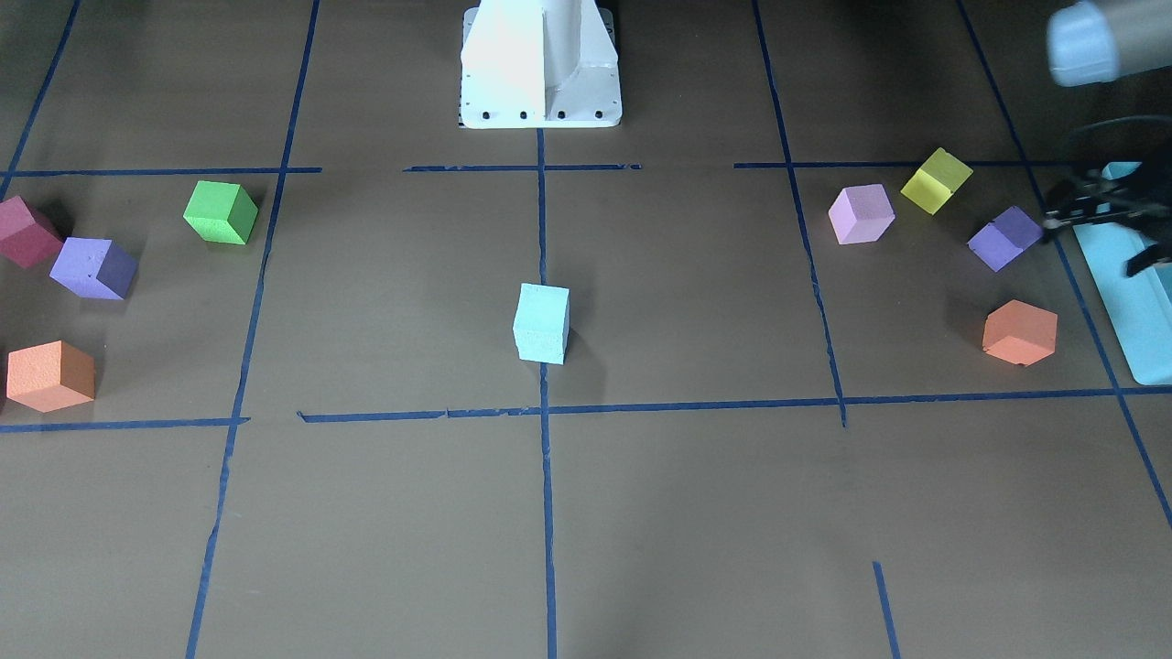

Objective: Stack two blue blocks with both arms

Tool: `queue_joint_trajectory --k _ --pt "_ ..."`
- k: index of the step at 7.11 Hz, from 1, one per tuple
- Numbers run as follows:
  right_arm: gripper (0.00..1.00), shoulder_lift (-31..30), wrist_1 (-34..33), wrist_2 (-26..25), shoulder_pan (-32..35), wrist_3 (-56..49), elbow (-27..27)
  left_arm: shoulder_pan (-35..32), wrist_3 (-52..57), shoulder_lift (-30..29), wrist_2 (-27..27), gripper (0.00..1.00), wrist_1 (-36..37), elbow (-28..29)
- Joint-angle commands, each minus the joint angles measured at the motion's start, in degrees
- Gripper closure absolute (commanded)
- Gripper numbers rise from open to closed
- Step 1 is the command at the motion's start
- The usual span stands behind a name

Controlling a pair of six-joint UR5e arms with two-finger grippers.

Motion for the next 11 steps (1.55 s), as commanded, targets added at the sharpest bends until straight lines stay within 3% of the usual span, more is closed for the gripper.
queue_joint_trajectory --k 1,4,11 --pt "0.00 0.00 0.07 -0.09 -0.09 -0.03 -0.20 -10.38 2.77 6.48 0.33 0.00 -0.34 8.27" --pt "0.00 0.00 -0.02 0.00 -0.09 -0.03 -0.20 -14.03 2.95 9.81 0.16 0.00 -5.16 9.65" --pt "0.00 0.00 0.16 0.00 -0.26 -0.11 -1.17 -13.50 2.77 10.61 -0.19 0.00 -5.09 9.83"
